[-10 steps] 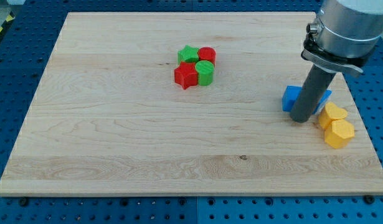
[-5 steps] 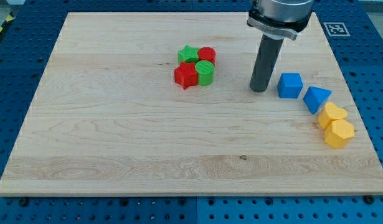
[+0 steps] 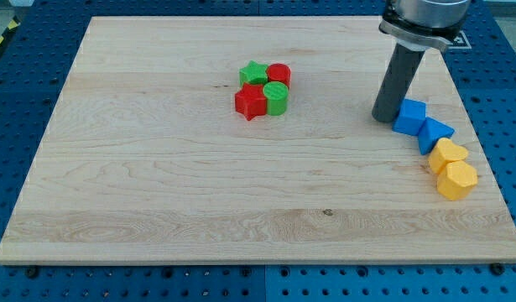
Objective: Move blue cube into the blue triangle
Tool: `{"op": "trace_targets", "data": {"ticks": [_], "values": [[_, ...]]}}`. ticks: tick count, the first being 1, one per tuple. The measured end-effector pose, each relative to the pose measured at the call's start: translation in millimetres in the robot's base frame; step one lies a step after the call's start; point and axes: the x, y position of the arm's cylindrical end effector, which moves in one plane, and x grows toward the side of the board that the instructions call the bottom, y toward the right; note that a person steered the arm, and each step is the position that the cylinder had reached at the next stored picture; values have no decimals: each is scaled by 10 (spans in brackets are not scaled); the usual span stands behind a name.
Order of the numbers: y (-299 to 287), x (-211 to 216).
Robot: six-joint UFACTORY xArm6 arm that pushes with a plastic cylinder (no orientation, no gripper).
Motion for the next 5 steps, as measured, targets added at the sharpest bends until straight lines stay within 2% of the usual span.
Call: {"op": "trace_targets", "data": {"ticks": [4, 5], "values": [[314, -238], [314, -471]]}}
